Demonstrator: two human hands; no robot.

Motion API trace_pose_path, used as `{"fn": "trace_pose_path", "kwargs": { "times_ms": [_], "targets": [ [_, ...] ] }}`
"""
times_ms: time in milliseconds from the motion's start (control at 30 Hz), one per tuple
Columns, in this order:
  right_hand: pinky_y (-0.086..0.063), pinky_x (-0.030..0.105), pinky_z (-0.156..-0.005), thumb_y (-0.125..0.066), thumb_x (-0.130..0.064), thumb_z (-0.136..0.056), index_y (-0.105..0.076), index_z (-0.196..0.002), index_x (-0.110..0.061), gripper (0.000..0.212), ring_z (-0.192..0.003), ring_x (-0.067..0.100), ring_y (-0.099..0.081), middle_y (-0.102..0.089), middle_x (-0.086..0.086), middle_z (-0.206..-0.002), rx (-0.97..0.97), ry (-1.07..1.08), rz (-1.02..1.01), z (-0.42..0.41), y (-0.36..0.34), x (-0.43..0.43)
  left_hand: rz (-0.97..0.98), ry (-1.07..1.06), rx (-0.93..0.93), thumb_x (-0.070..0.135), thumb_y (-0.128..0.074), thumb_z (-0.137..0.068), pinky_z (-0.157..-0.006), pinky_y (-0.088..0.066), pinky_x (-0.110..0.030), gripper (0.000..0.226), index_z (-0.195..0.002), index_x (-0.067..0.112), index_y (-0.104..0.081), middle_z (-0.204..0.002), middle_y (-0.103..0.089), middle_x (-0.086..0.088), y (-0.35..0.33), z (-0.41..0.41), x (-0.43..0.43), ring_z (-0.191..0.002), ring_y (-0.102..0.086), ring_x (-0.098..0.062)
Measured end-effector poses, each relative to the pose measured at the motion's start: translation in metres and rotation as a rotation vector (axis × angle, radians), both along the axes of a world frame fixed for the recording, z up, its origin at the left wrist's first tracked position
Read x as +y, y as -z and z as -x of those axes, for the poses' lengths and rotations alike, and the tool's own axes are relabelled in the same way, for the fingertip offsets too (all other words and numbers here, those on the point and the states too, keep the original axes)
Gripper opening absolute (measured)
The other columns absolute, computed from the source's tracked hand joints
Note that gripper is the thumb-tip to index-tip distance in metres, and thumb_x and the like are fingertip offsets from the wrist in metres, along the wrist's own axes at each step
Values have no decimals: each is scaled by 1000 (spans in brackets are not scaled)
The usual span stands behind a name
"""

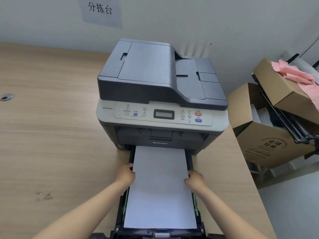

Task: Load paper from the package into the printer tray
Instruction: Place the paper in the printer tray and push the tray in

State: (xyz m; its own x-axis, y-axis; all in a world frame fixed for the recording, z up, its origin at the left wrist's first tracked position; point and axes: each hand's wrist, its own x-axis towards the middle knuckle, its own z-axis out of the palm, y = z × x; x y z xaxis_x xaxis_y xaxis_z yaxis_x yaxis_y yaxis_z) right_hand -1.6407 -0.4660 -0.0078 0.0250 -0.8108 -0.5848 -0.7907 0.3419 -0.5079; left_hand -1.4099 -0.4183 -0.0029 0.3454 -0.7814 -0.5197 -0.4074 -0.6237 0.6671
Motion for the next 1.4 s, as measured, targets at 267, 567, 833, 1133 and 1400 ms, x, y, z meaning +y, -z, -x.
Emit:
{"fn": "trace_pose_path", "kwargs": {
  "times_ms": [267, 567, 833, 1133, 1400],
  "targets": [
    [-33, 21, -51, -48, -5, -76, -50, -83, -11, 9, -78, 24, -49, -54, 7, -90, 240, -169, 72, -11, -6, -13, 81, 162, -177, -7, -44, -84, -48, -32, -13, 40, -116, 8, -63, -54, -49, 9, 2, -4, -12, -52, -44, -4],
    [-37, 25, -68, -50, -18, -91, -52, -109, -7, 22, -84, 22, -49, -59, 11, -116, 464, -392, 117, -5, 3, -10, -38, 388, -519, 4, -44, -89, -67, -46, -31, 20, -106, 3, -54, -93, -56, -6, 11, -3, -10, -77, -48, -19],
    [-41, 30, -66, -52, -15, -91, -21, -140, -5, 59, -104, 29, -61, -59, 14, -121, 556, -474, 173, -9, 6, -10, 9, 471, -530, -8, -48, -84, -90, -52, -37, 50, -131, 4, -37, -136, -39, -14, 20, 4, -2, -115, -49, -28],
    [-33, 25, -63, -50, -13, -89, -50, -101, -8, 13, -96, 26, -53, -52, 14, -115, 358, -505, 188, 1, 7, 1, 89, 554, -339, 9, -58, -85, -83, -43, -24, 28, -112, 4, -55, -121, -48, -7, 20, -6, 13, -110, -50, -22],
    [-34, 21, -43, -46, -39, -92, -32, -54, -16, 47, -42, 11, -44, -42, 0, -53, 386, -451, -55, 34, -6, 13, -108, 588, -489, 39, -46, -92, -54, -34, -28, 38, -66, 12, -46, -61, -46, 0, 7, -31, 36, -58, -46, -18]
  ]
}}
